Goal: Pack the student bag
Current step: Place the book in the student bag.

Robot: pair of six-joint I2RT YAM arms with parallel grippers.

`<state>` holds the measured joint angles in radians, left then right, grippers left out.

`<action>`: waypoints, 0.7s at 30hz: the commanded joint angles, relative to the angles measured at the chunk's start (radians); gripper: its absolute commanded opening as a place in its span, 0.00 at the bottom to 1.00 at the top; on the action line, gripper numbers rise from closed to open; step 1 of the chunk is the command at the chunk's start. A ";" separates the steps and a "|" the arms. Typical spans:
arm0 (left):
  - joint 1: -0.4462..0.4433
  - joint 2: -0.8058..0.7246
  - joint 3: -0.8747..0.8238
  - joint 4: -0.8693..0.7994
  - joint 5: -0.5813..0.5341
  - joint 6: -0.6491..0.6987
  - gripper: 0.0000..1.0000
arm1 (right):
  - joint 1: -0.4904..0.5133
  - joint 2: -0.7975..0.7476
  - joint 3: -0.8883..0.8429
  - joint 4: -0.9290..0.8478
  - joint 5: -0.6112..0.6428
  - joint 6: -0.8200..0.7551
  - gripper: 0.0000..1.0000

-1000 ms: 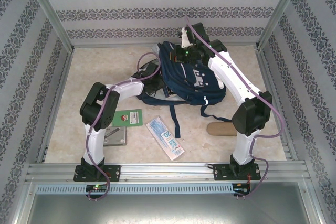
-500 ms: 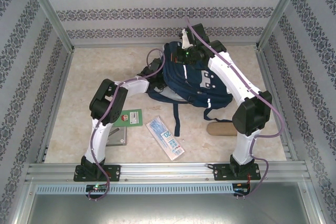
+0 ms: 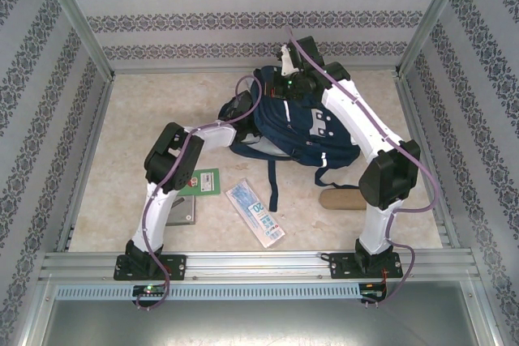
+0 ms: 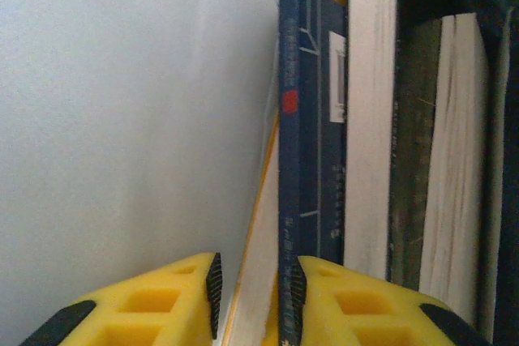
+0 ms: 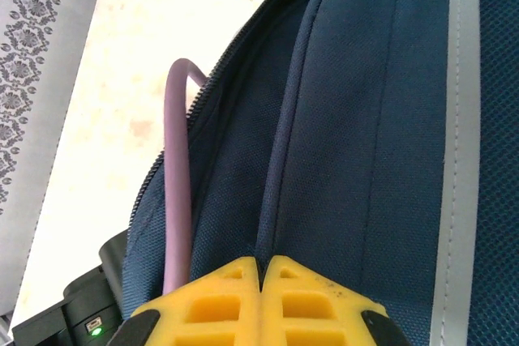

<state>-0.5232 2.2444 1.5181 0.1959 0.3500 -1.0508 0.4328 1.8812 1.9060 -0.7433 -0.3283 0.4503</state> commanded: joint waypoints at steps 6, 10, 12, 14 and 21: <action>0.013 -0.188 -0.134 -0.016 -0.088 0.021 0.40 | -0.014 0.010 0.029 0.110 -0.101 -0.175 0.00; 0.024 -0.255 -0.186 -0.046 -0.130 0.025 0.48 | -0.015 0.070 0.111 0.062 -0.114 -0.278 0.00; 0.028 -0.290 -0.216 -0.063 -0.163 0.028 0.49 | -0.020 0.093 0.135 0.066 -0.131 -0.310 0.00; 0.037 -0.322 -0.242 -0.085 -0.187 0.027 0.52 | -0.027 0.117 0.157 0.067 -0.133 -0.333 0.00; 0.084 -0.415 -0.292 -0.226 -0.207 0.048 0.59 | -0.057 0.185 0.204 0.035 -0.132 -0.332 0.00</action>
<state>-0.4644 1.8824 1.2495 0.0631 0.1761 -1.0378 0.3962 2.0590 2.0644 -0.7582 -0.4397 0.1558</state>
